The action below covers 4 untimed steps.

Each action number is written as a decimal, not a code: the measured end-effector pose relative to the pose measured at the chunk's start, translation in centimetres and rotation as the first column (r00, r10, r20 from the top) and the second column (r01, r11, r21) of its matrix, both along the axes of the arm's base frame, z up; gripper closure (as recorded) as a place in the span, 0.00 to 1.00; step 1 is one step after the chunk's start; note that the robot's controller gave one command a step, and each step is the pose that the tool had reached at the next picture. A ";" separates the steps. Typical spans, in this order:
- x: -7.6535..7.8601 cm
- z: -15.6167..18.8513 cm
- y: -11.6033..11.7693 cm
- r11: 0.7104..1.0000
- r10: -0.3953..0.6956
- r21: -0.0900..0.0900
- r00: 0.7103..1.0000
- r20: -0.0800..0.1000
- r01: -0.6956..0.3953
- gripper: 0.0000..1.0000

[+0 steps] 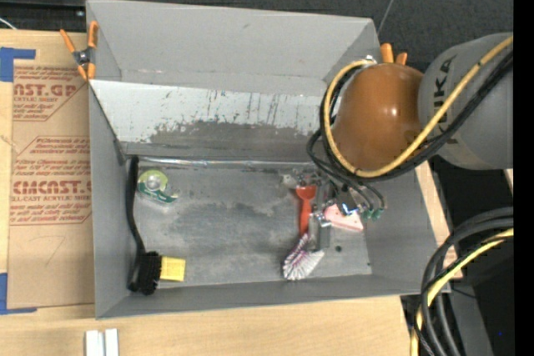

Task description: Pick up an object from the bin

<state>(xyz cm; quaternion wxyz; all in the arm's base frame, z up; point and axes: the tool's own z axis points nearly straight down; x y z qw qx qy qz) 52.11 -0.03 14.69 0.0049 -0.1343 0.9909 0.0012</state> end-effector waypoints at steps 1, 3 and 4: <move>-3.9 -4.7 -2.0 0.988 0.152 0.001 0.988 -0.014 -0.152 0.00; -4.0 -7.7 -4.9 0.947 0.321 0.004 0.947 -0.009 -0.321 1.00; -4.0 -7.7 -4.9 0.947 0.321 0.004 0.947 -0.008 -0.321 1.00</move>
Offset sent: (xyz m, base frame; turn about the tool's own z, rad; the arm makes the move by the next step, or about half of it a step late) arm -0.0054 -0.0951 -0.0769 -0.3312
